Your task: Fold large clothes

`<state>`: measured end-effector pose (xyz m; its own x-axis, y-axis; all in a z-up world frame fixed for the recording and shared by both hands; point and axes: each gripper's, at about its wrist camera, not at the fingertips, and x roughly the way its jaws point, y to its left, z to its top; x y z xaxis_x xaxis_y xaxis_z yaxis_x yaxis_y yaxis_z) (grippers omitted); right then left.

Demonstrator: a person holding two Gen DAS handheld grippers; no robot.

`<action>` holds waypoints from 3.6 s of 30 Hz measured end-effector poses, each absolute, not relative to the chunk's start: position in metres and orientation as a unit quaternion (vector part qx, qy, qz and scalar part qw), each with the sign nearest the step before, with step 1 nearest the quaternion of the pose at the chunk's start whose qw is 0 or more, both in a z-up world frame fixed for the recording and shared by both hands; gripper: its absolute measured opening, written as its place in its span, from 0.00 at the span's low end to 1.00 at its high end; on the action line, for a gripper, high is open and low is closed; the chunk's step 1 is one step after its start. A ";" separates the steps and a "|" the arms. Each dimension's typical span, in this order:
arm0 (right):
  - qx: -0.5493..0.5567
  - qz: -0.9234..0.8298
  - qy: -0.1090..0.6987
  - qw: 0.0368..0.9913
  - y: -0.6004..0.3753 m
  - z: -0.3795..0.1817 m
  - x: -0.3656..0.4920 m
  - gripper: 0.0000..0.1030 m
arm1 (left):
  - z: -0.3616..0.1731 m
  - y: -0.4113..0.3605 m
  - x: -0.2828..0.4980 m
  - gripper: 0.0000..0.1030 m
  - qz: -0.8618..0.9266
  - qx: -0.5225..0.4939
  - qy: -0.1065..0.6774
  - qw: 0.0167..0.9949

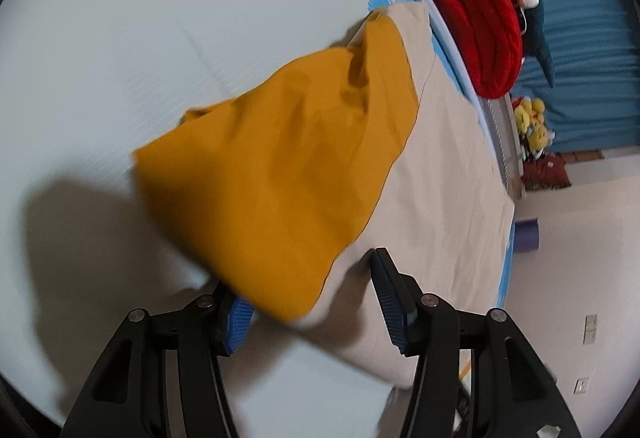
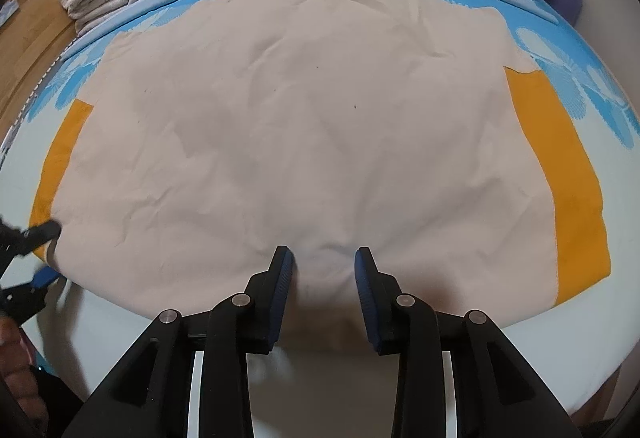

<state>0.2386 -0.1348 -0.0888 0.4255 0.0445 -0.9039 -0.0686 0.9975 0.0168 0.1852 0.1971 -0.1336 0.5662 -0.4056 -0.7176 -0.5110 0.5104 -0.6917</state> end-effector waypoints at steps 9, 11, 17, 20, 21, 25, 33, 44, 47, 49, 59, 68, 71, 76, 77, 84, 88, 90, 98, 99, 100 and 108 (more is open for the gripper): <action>-0.029 0.044 0.515 0.855 -0.135 -0.082 0.232 0.36 | -0.115 0.196 0.214 0.10 0.019 -0.457 0.476 0.751; -0.019 0.027 0.500 0.865 -0.136 -0.069 0.224 0.36 | -0.083 0.190 0.215 0.08 0.005 -0.408 0.467 0.785; -0.032 -0.002 0.411 0.911 -0.114 -0.020 0.179 0.36 | 0.000 0.196 0.187 0.08 -0.014 -0.262 0.458 0.849; -0.026 0.001 0.389 0.921 -0.092 -0.012 0.160 0.36 | 0.011 0.212 0.163 0.08 -0.017 -0.221 0.443 0.869; -0.024 0.008 0.388 0.921 -0.081 -0.013 0.156 0.36 | 0.008 0.216 0.153 0.08 -0.014 -0.205 0.436 0.876; -0.060 0.047 0.432 0.898 -0.039 -0.048 0.163 0.36 | -0.011 0.221 0.145 0.08 0.005 -0.228 0.445 0.866; -0.076 0.092 0.484 0.867 -0.039 -0.046 0.177 0.38 | 0.021 0.164 0.153 0.07 -0.007 -0.144 0.406 0.902; -0.102 0.012 0.256 0.961 -0.244 0.142 0.152 0.63 | 0.068 -0.052 0.151 0.07 -0.156 0.029 0.325 0.932; -0.022 -0.033 0.301 0.953 -0.298 0.137 0.153 0.63 | 0.047 -0.118 0.152 0.09 -0.217 0.076 0.349 0.909; 0.016 -0.037 0.310 0.950 -0.320 0.135 0.149 0.63 | 0.017 -0.155 0.161 0.16 -0.265 0.087 0.413 0.867; 0.142 0.070 0.459 0.874 -0.353 0.064 0.165 0.69 | 0.013 -0.114 0.174 0.55 -0.358 -0.099 0.519 0.770; 0.189 0.090 0.626 0.751 -0.315 -0.042 0.204 0.69 | 0.006 -0.022 0.187 0.54 -0.168 -0.129 0.514 0.831; 0.187 0.108 0.630 0.746 -0.303 -0.046 0.200 0.09 | -0.001 -0.006 0.187 0.54 -0.144 -0.135 0.517 0.833; 0.175 0.192 0.493 0.830 -0.303 0.030 0.176 0.07 | -0.012 -0.002 0.185 0.54 -0.144 -0.145 0.525 0.826; 0.181 0.170 0.498 0.831 -0.314 0.027 0.174 0.07 | -0.017 -0.005 0.187 0.55 -0.145 -0.138 0.533 0.822; 0.102 0.021 0.644 0.758 -0.344 -0.059 0.191 0.12 | -0.068 -0.017 0.191 0.58 -0.130 -0.103 0.617 0.769; 0.088 0.004 0.589 0.804 -0.344 -0.025 0.196 0.26 | -0.065 -0.014 0.192 0.55 -0.139 -0.118 0.614 0.768; 0.077 0.010 0.541 0.837 -0.341 -0.002 0.199 0.37 | -0.065 -0.017 0.191 0.55 -0.152 -0.116 0.616 0.764; 0.118 0.073 0.532 0.835 -0.322 -0.005 0.272 0.51 | -0.068 -0.021 0.195 0.58 -0.156 -0.112 0.619 0.762; 0.132 0.074 0.532 0.833 -0.324 -0.009 0.286 0.51 | -0.067 -0.020 0.196 0.58 -0.156 -0.114 0.616 0.764; 0.141 0.075 0.533 0.831 -0.327 -0.013 0.295 0.51 | -0.066 -0.020 0.196 0.58 -0.154 -0.114 0.610 0.768; 0.208 0.047 0.553 0.806 -0.332 -0.060 0.376 0.51 | -0.060 -0.018 0.204 0.55 -0.155 -0.121 0.591 0.783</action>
